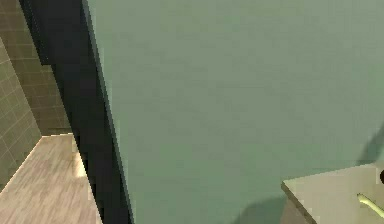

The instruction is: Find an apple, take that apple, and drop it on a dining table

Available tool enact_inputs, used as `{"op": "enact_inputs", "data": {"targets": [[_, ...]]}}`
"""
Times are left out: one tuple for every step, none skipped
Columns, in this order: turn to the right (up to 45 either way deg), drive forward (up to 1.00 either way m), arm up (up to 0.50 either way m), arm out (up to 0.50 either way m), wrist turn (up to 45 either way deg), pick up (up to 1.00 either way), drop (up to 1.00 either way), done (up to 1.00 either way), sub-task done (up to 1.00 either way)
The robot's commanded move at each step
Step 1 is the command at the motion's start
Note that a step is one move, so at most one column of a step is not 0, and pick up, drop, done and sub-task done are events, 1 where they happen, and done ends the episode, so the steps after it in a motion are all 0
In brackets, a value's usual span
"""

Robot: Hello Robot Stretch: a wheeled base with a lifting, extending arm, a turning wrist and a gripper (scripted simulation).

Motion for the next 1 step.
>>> {"op": "enact_inputs", "data": {"targets": [[0.0, 0.0, 0.0, 0.0, -45.0, 0.0, 0.0, 0.0, 0.0]]}}
